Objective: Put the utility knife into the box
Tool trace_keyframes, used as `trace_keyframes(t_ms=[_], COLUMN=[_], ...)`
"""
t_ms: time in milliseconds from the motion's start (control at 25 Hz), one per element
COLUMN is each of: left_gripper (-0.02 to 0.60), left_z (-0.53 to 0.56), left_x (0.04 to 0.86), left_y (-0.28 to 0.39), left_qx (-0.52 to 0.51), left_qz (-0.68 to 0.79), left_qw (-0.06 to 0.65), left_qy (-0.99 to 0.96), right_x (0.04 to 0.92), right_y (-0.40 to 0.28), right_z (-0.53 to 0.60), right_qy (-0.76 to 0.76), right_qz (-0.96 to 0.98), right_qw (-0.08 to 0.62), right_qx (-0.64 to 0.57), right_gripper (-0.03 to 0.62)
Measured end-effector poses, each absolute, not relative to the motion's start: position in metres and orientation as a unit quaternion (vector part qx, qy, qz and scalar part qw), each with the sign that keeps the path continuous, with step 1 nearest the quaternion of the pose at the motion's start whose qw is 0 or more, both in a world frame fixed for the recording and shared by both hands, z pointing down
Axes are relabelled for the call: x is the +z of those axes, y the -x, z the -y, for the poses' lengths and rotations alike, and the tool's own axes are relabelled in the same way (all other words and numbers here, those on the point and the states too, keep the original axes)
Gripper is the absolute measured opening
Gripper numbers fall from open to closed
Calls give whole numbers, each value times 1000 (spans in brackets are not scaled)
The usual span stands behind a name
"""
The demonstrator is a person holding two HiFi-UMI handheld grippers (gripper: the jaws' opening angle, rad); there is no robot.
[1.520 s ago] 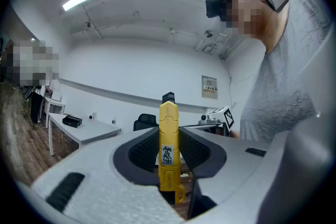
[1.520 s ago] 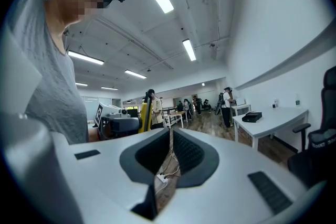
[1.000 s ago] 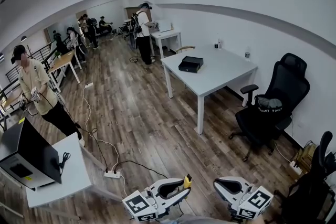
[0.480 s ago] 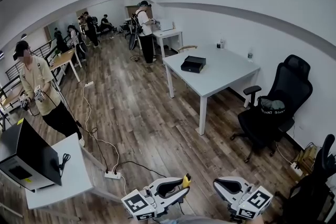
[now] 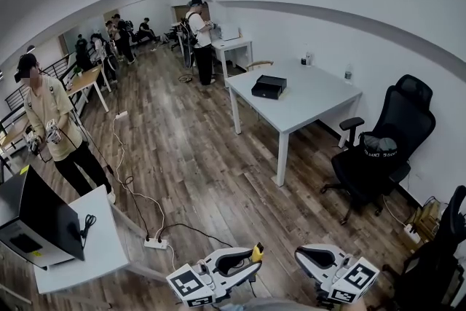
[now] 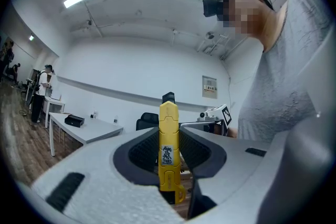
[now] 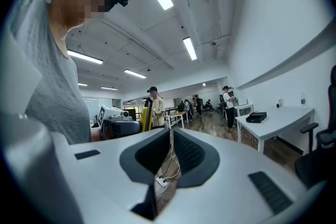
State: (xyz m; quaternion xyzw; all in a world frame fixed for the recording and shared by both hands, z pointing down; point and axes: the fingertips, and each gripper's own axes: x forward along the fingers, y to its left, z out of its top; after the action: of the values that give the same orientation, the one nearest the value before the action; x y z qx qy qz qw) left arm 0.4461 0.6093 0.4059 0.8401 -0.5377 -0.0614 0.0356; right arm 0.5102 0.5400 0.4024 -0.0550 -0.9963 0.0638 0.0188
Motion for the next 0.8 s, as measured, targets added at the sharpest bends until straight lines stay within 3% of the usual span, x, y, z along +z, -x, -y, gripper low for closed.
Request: trace_keyframes(t_ms=[800], left_gripper=[124], left_z=[-528], left_x=[416], left_y=[-387], left_qx=[-56], left_qz=[540], left_qw=[46], left_qy=[-838], right_x=[412], right_y=[-447], right_z=[-455], right_qy=[57], right_qz=[996], right_qw=[33], right_qx=[62], right_gripper=[34])
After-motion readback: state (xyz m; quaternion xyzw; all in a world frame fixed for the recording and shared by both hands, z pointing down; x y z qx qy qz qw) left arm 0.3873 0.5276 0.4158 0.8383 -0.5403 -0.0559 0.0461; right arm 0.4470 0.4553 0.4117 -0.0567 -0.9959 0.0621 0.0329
